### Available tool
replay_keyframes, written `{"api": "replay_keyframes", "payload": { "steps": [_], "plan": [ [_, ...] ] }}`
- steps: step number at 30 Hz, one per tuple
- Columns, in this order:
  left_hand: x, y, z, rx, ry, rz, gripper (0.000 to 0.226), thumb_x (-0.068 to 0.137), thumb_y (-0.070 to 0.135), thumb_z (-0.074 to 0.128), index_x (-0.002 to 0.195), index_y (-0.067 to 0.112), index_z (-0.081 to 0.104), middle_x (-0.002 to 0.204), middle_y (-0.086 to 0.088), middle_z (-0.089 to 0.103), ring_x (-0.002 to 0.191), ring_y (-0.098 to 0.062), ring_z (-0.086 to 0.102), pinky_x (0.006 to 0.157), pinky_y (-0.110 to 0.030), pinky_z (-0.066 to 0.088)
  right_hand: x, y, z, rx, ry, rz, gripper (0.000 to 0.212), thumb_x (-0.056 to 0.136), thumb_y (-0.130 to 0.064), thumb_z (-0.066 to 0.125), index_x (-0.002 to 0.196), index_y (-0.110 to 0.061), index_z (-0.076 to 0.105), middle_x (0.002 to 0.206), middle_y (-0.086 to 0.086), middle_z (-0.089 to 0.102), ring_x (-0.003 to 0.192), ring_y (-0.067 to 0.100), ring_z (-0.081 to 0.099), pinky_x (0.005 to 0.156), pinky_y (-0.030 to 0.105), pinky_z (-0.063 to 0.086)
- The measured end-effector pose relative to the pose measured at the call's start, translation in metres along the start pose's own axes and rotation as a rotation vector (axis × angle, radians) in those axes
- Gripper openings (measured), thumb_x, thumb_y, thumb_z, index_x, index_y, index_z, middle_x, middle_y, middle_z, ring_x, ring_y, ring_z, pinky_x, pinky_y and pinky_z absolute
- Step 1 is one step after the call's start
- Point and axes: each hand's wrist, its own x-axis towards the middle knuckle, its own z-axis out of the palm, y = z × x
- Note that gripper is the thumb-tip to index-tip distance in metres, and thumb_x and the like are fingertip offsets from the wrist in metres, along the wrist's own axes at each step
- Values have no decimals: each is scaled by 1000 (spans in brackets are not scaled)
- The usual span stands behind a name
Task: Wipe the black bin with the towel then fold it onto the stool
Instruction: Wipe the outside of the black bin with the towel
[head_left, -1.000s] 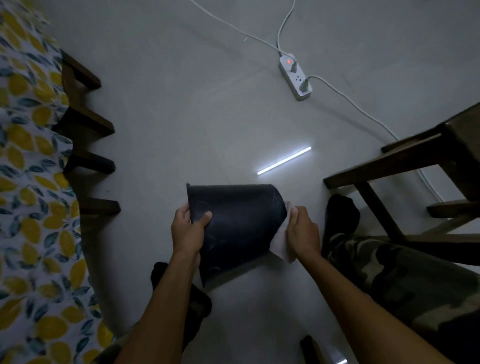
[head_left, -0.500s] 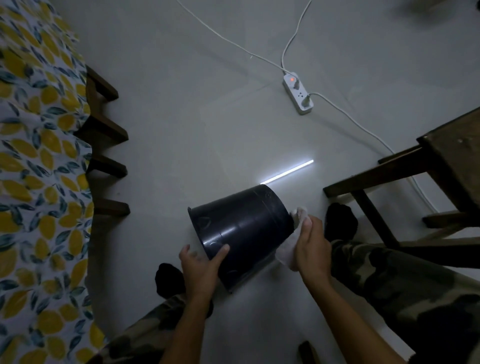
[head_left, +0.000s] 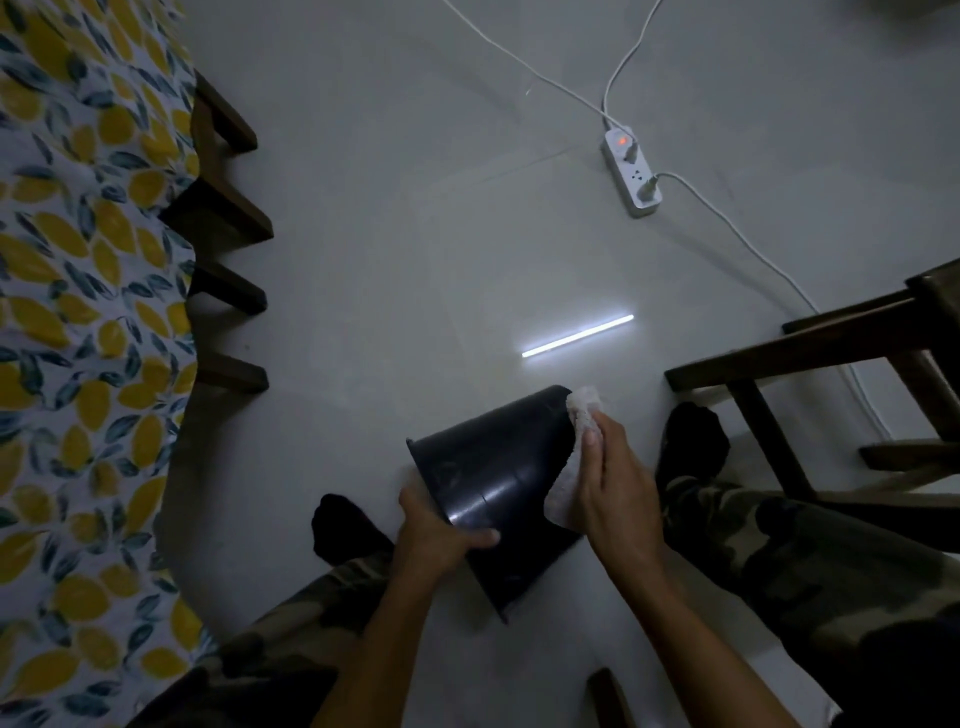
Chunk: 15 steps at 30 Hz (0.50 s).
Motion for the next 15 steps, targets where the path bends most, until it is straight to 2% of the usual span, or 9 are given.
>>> {"api": "replay_keyframes", "payload": {
  "steps": [2,3,6,7,8,9,11,12,15],
  "plan": [
    [-12,-14,9,-128,-12,-70,137,64,31,96,160,10,1,159,-15,36,139,-33,44,103,-37,43,-4,13,5,-13,-5,18,39,109,-39,34,137,-23,54,123,1,67,107,11,64,88,24,48],
    [-17,-16,11,-203,-1,-100,129,69,36,93,161,10,5,159,-15,35,138,-33,45,99,-38,46,-8,19,6,-21,-16,33,44,107,-46,32,138,-23,53,125,2,67,109,13,66,89,26,50],
    [-16,-22,11,-363,2,-153,77,85,29,82,147,12,40,138,-9,56,109,-26,61,69,-30,50,-17,35,10,-28,-62,84,82,93,-76,21,144,-19,50,133,7,64,116,21,64,98,37,53],
    [-13,-22,11,-388,-17,-133,53,86,20,81,130,11,53,127,-10,65,97,-23,66,63,-29,54,-22,37,12,-43,-81,61,77,96,-72,23,144,-19,51,131,6,65,116,21,63,100,39,52],
    [-6,-25,12,-404,-39,-108,40,85,9,81,120,7,62,118,-15,71,92,-26,70,65,-32,60,-27,43,16,-77,-103,-14,64,101,-63,26,143,-22,52,128,3,67,114,18,64,101,39,52],
    [0,-27,14,-413,-52,-89,39,79,2,83,114,3,67,114,-21,73,93,-31,72,74,-38,63,-35,47,21,-154,-173,-115,54,104,-55,28,142,-25,52,127,0,67,115,16,64,104,36,51],
    [10,-29,21,-426,-70,-96,50,70,-4,87,116,-1,68,112,-22,75,100,-37,73,91,-51,59,-49,58,36,-403,-327,-358,48,105,-46,33,148,-29,48,145,0,59,136,21,55,120,36,35],
    [15,-32,24,-440,-74,-91,52,70,-6,86,118,-1,67,111,-21,75,102,-38,72,95,-55,57,-50,68,47,-506,-363,-441,51,103,-45,34,151,-31,45,156,1,49,146,26,44,123,42,28],
    [23,-41,30,-458,-65,-38,50,76,0,85,121,6,65,114,-17,75,105,-37,72,95,-58,56,-23,75,59,-570,-361,-474,52,104,-48,32,155,-38,37,165,-2,34,155,25,25,124,52,21]
  ]
}}
